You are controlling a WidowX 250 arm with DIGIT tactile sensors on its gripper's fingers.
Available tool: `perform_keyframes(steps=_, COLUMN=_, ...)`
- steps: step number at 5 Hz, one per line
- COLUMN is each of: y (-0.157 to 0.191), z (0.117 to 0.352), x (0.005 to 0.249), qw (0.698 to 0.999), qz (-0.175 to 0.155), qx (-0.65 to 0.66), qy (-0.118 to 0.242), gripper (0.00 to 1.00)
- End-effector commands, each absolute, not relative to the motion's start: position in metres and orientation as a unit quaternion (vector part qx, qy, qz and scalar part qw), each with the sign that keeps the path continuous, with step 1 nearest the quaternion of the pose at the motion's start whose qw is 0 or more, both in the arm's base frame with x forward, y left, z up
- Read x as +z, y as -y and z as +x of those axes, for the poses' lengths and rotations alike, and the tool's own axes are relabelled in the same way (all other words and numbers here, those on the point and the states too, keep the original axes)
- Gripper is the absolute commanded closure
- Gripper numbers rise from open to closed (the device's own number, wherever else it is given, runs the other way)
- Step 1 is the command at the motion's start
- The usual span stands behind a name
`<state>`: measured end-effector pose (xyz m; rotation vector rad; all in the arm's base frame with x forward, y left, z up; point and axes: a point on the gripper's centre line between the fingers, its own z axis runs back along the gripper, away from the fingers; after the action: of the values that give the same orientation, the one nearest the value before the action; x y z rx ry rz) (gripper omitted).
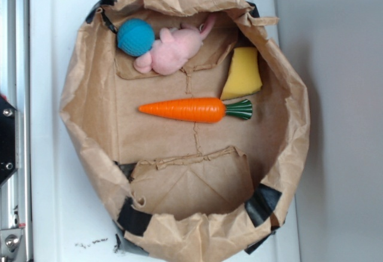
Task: Grab the green sponge.
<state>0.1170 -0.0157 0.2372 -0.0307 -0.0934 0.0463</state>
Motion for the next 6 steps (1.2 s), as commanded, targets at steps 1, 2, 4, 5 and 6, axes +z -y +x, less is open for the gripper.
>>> perform_keyframes(steps=1, y=0.016, z=0.117, x=0.237, qw=0.999, qz=-0.015, qx=0.023, qy=0.047, gripper=0.0)
perform_keyframes(steps=2, y=0.031, z=0.148, x=0.236, qw=0.995, qz=-0.027, qx=0.093, qy=0.035, gripper=0.0)
perform_keyframes(steps=4, y=0.023, z=0.214, x=0.203, qw=0.96, qz=0.019, qx=0.278, qy=0.041, gripper=0.0)
perform_keyframes(steps=5, y=0.023, z=0.214, x=0.203, qw=0.96, qz=0.019, qx=0.278, qy=0.041, gripper=0.0)
perform_keyframes(steps=6, y=0.023, z=0.214, x=0.203, qw=0.96, qz=0.019, qx=0.278, qy=0.041, gripper=0.0)
